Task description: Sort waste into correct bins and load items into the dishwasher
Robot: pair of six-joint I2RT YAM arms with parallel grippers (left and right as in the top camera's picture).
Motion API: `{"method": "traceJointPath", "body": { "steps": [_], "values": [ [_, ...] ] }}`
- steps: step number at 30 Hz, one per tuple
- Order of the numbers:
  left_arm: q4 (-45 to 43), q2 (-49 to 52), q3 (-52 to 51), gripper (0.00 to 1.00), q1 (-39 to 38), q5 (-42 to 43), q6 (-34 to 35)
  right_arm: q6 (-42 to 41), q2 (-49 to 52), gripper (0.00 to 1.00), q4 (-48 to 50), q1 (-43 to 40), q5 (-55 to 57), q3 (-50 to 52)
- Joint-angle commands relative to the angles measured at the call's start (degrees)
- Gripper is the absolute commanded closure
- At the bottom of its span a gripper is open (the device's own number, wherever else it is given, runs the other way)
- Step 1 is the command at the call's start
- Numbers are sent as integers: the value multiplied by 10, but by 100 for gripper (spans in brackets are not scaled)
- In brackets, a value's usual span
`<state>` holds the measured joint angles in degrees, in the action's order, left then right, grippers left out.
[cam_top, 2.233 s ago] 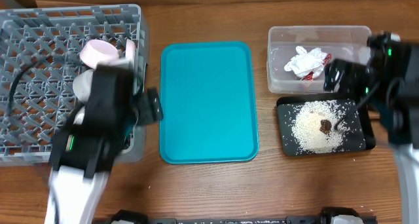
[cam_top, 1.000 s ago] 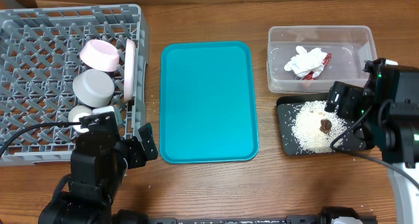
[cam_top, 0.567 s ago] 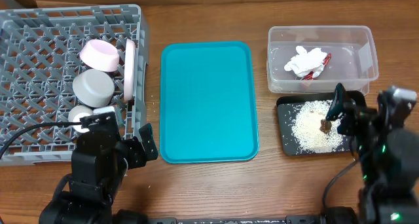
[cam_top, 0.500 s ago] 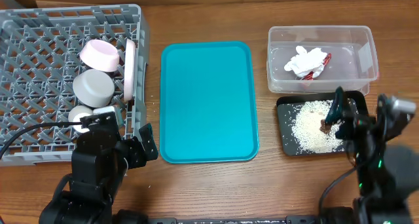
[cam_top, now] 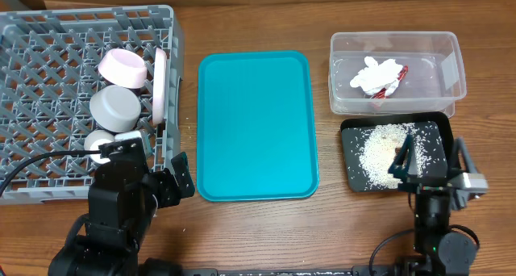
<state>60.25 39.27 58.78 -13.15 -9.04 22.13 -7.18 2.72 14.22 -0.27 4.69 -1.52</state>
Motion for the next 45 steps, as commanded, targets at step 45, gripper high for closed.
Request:
{"method": "traceJointPath", "body": {
  "steps": [45],
  "values": [
    [11, -6, -2, 0, 17, -6, -4, 42, -25, 0, -189, 3, -65, 10]
  ]
}}
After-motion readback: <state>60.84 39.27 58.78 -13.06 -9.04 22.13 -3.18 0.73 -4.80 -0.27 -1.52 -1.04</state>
